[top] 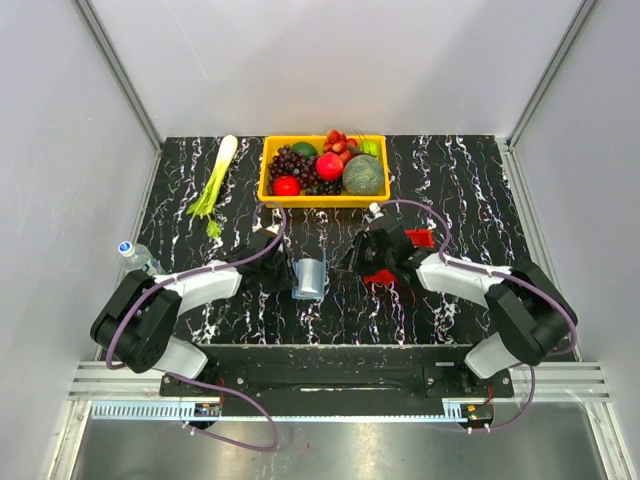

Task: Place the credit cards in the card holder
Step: Close the card holder at the center of the board.

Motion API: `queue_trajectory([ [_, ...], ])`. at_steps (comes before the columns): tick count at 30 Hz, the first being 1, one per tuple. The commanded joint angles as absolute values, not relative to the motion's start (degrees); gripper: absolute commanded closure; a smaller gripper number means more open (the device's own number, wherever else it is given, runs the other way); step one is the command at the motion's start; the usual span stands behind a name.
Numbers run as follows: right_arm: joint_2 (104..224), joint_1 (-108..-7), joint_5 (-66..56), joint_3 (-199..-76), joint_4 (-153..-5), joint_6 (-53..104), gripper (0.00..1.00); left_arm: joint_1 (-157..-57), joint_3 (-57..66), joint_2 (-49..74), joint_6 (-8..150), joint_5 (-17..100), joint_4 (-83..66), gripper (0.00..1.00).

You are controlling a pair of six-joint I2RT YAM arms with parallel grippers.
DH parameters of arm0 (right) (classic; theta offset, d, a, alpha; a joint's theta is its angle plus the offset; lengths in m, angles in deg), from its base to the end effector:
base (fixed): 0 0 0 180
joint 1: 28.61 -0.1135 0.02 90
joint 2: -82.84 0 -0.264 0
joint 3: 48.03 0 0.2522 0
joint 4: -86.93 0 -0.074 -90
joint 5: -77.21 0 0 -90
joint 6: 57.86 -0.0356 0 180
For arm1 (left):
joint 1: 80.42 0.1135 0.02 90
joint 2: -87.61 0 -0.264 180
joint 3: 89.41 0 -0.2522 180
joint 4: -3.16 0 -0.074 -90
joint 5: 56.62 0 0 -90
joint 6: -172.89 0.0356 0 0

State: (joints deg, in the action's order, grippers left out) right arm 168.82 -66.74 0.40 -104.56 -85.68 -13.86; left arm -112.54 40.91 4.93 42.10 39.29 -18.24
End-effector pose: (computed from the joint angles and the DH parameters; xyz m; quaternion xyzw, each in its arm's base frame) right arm 0.2373 0.1966 0.1877 0.0097 0.8898 0.3740 0.2612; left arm 0.2196 -0.1422 0.1490 -0.0562 0.9493 -0.2209 0.2164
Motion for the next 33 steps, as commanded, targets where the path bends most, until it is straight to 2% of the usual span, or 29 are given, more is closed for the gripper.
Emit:
queue_trajectory([
  [1, 174.5, -67.0, 5.1, -108.6, -87.1, -13.3, 0.97, -112.1, 41.8, 6.3, 41.9, 38.1, -17.3, 0.69],
  [8, 180.6, -70.7, 6.6, -113.0, -88.2, -13.2, 0.96, -112.0, 41.8, 7.8, 41.5, 38.1, -16.8, 0.68],
  [18, 184.5, -72.3, 7.3, -117.7, -85.6, -11.6, 0.93, -111.1, 42.1, 11.8, 41.5, 36.3, -18.9, 0.48],
  [25, 188.0, -72.6, 7.2, -120.4, -83.0, -10.8, 0.92, -110.3, 42.6, 16.0, 41.8, 31.9, -22.4, 0.44],
  [33, 190.4, -72.7, 7.8, -122.1, -80.7, -9.7, 0.92, -109.8, 41.2, 16.1, 43.1, 27.7, -26.3, 0.44],
])
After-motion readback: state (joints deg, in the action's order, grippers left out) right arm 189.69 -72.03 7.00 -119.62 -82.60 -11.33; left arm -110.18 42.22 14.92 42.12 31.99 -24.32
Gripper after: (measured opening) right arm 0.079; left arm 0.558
